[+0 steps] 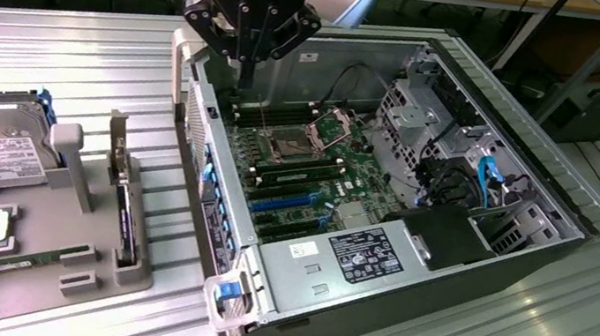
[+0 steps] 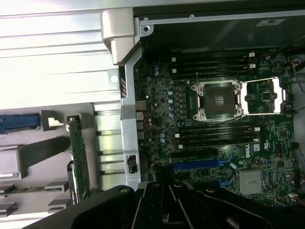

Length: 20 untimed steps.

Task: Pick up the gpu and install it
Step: 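Reach for the gpu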

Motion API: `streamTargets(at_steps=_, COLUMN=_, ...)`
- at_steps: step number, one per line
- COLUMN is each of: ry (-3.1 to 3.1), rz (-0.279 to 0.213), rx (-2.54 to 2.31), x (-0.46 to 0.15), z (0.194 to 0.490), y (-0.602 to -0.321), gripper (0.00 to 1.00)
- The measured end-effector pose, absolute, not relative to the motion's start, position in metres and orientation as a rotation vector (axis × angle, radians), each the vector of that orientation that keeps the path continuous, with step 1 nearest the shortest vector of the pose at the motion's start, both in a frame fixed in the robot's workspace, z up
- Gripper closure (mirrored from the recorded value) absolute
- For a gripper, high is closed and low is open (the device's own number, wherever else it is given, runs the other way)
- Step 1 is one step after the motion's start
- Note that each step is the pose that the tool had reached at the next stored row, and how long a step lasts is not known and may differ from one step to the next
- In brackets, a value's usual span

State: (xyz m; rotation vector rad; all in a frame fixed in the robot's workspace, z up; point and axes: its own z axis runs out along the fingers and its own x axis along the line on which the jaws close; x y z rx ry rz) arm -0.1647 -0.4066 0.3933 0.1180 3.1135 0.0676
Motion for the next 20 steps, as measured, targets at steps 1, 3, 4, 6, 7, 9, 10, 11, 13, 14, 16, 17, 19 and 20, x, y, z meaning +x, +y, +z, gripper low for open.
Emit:
streamTargets(at_steps=1, ry=3.113, rz=0.068, rx=0.118, x=-0.1649, z=0.3933, y=-0.4067, gripper=0.89)
streamTargets(at_steps=3, ry=3.113, rz=0.068, rx=0.118, x=-0.1653, z=0.3933, y=-0.4069, gripper=0.89)
streamTargets(at_steps=4, ry=3.114, rz=0.068, rx=0.118, x=-0.1655, z=0.3933, y=-0.4070, gripper=0.89)
streamTargets(at_steps=6, ry=3.114, rz=0.068, rx=0.118, x=-0.1658, z=0.3933, y=-0.4072, gripper=0.89)
streamTargets(at_steps=7, ry=3.114, rz=0.068, rx=0.118, x=-0.1661, z=0.3933, y=-0.4072, gripper=0.89)
streamTargets(at_steps=9, ry=3.114, rz=0.068, rx=0.118, x=-0.1665, z=0.3933, y=-0.4074, gripper=0.89)
streamTargets(at_steps=10, ry=3.114, rz=0.068, rx=0.118, x=-0.1666, z=0.3933, y=-0.4074, gripper=0.89)
streamTargets(at_steps=11, ry=3.114, rz=0.068, rx=0.118, x=-0.1669, z=0.3933, y=-0.4075, gripper=0.89)
streamTargets(at_steps=13, ry=3.114, rz=0.068, rx=0.118, x=-0.1673, z=0.3933, y=-0.4077, gripper=0.89)
streamTargets(at_steps=14, ry=3.114, rz=0.068, rx=0.118, x=-0.1675, z=0.3933, y=-0.4077, gripper=0.89)
streamTargets(at_steps=16, ry=3.114, rz=0.068, rx=0.118, x=-0.1677, z=0.3933, y=-0.4079, gripper=0.89)
streamTargets(at_steps=17, ry=3.114, rz=0.068, rx=0.118, x=-0.1680, z=0.3933, y=-0.4079, gripper=0.89)
streamTargets(at_steps=19, ry=3.114, rz=0.068, rx=0.118, x=-0.1686, z=0.3933, y=-0.4082, gripper=0.89)
streamTargets(at_steps=20, ry=3.114, rz=0.068, rx=0.118, x=-0.1688, z=0.3933, y=-0.4082, gripper=0.89)
